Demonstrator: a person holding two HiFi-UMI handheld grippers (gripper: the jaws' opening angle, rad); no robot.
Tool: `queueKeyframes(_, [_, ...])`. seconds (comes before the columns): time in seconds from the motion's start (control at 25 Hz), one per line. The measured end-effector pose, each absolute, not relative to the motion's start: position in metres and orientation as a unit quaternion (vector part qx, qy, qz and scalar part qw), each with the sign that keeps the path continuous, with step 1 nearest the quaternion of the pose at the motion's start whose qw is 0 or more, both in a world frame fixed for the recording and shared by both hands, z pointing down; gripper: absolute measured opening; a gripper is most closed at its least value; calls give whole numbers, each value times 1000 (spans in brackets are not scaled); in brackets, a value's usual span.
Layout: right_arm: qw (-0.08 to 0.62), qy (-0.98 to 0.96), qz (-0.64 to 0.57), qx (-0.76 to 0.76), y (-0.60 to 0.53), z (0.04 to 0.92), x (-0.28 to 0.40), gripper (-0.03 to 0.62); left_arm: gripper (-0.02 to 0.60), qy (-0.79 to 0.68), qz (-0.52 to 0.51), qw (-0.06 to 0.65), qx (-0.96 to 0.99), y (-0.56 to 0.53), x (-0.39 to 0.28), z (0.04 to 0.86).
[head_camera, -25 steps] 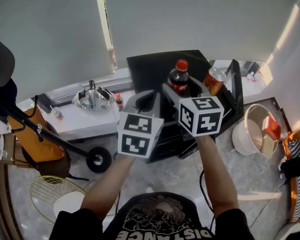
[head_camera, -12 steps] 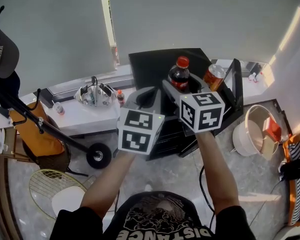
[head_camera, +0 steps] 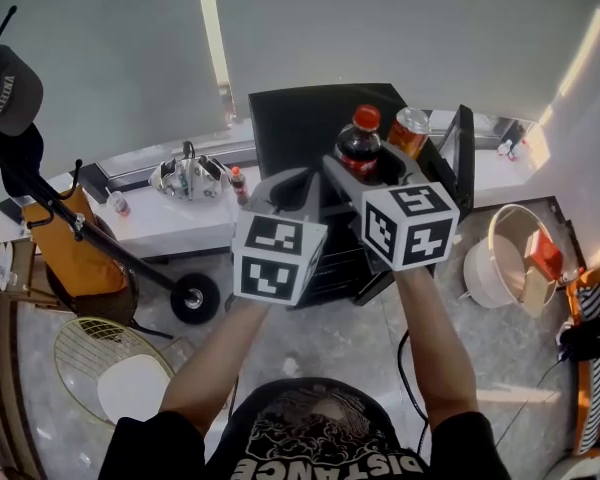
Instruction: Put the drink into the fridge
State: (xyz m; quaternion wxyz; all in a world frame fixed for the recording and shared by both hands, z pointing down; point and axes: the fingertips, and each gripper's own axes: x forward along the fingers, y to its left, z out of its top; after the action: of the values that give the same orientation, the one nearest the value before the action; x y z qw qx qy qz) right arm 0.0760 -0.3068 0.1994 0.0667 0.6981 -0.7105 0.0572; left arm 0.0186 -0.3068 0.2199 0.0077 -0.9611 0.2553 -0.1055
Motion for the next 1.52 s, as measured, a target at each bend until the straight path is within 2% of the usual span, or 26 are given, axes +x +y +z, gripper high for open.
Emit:
queueKeyframes(0.64, [56,-725,48,685,-203,215,101,308,5,260,-99,-20,-960,-216,56,249])
queueKeyframes(1.52, [35,-750,63,658,-78,300,134,308,5,304,-102,-36,-947,-106,86,317])
